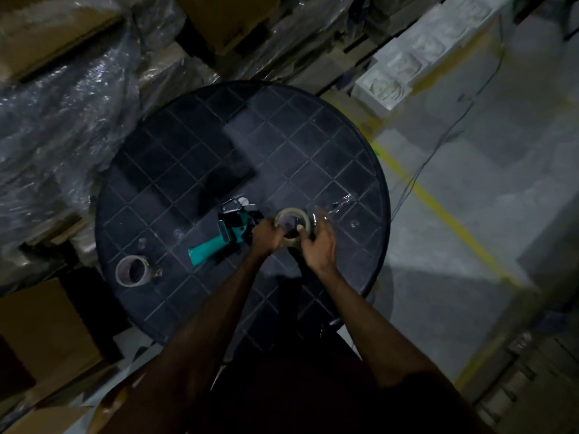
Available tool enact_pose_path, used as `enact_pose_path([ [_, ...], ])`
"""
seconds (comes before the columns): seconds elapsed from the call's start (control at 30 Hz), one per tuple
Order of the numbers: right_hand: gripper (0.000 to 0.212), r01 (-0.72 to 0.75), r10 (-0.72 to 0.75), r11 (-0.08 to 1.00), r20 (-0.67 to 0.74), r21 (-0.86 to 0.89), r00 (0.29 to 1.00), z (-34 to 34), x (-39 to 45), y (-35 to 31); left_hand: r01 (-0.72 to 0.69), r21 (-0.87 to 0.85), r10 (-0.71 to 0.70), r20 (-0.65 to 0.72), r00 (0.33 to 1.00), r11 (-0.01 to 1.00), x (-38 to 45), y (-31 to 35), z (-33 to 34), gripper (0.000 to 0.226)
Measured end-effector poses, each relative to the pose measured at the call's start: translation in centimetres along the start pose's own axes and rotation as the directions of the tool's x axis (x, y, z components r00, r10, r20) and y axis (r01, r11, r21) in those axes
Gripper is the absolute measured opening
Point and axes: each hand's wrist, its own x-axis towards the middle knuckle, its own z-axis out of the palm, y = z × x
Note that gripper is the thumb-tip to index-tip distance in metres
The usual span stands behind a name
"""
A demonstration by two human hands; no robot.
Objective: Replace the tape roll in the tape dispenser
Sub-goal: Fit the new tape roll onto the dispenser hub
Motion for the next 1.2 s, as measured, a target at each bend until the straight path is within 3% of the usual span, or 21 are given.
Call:
enact_pose_path([
  [0.1, 0.028, -0.049, 0.062, 0.995, 0.162, -0.088, 0.985, 1.1, 0.2, -1.0, -0.053, 0.069, 0.051, 0.036, 0.998, 0.996, -1.5, -2.3, -1.6, 0.036],
  [0.27, 0.028, -0.059, 0.112, 0.971, 0.218, -0.234, 0.969, 4.3, -0.8, -2.9, -0.055, 0.052, 0.053, 0.04, 0.998, 0.997, -3.0, -5.4, -4.6, 0.05],
  [0.4, 0.028, -0.088, 0.137, 0.97, 0.207, -0.227, 0.969, 6.4, -1.8, -5.4, 0.023, -0.064, -0.031, -0.126, 0.992, 0.998, -3.7, -7.7, -6.6, 0.033],
  [0.63, 0.027, -0.12, 0.16, 0.969, 0.177, -0.214, 0.971, 8.7, -1.5, -7.9, 0.011, -0.139, -0.043, -0.226, 0.973, 0.99, -2.9, -9.0, -8.6, 0.021],
  [0.8, 0.025, -0.204, 0.232, 0.957, 0.12, -0.207, 0.965, 9.1, -0.8, -8.9, -0.014, -0.106, -0.003, -0.154, 0.988, 0.994, -1.3, -9.0, -8.8, 0.014],
  [1.2, 0.025, -0.18, 0.215, 0.95, 0.12, -0.255, 0.969, 9.7, 2.0, -7.7, -0.035, -0.129, 0.018, -0.133, 0.991, 0.991, 1.4, -9.7, -8.0, 0.02],
])
